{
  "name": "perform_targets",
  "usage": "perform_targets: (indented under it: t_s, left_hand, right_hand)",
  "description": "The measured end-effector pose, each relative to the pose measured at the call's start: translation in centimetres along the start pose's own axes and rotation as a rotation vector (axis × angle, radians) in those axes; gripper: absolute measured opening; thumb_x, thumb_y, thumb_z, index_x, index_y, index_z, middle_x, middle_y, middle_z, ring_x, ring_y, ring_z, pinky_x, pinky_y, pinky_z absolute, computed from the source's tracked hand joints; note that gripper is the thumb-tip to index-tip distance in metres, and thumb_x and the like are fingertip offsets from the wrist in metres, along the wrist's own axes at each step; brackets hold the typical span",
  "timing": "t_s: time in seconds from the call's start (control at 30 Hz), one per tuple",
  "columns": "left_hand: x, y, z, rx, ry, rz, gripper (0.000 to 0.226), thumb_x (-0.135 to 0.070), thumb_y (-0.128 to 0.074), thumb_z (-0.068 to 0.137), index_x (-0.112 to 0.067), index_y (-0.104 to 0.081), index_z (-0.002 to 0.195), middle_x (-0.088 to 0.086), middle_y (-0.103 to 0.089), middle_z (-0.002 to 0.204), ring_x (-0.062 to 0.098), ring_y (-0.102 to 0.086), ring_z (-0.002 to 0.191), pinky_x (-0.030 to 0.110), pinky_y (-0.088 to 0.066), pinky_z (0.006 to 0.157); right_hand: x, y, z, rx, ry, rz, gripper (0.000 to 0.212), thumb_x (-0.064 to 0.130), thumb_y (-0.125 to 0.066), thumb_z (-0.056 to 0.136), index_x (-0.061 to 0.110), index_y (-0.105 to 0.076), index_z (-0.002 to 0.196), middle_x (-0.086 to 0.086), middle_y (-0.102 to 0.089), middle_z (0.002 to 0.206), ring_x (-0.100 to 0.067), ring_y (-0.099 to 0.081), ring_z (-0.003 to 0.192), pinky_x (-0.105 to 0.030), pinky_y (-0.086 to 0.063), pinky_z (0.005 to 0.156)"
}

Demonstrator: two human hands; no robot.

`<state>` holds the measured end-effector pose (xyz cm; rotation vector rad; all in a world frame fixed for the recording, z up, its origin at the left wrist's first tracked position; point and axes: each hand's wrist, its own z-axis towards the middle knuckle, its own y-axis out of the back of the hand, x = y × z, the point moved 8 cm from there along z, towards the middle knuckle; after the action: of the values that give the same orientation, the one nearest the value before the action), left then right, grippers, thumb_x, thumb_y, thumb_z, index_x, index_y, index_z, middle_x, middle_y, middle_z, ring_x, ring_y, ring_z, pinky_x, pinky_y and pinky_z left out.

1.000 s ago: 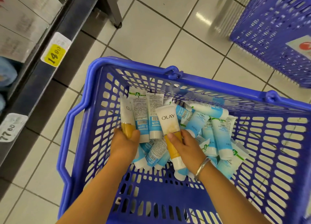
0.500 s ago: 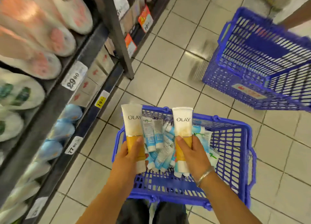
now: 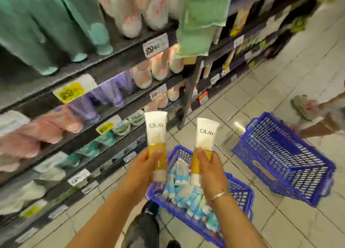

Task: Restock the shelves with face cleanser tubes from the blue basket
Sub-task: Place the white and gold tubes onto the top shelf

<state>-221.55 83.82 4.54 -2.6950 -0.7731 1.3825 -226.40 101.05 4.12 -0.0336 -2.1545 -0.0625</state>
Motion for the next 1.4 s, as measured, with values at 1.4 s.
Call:
perform_targets:
  t_s: [1.4]
  left_hand:
    - [-21.2, 33.2, -78.0, -0.631, -1.008, -0.074, 0.050, -0.017, -0.067, 0.063, -0.010, -0.053, 0.111, 0.009, -0.074, 0.091, 0.017, -0.071, 0.077, 0.024, -0.055, 0.059]
  right_hand:
    - [22.2, -29.8, -75.1, 1.338, 0.799, 0.162, 0.047, 0.056, -0.059, 0.067, 0.028, -0.054, 0.105, 0.008, -0.067, 0.074, -0.009, -0.065, 0.068, -0.025, -0.052, 0.061]
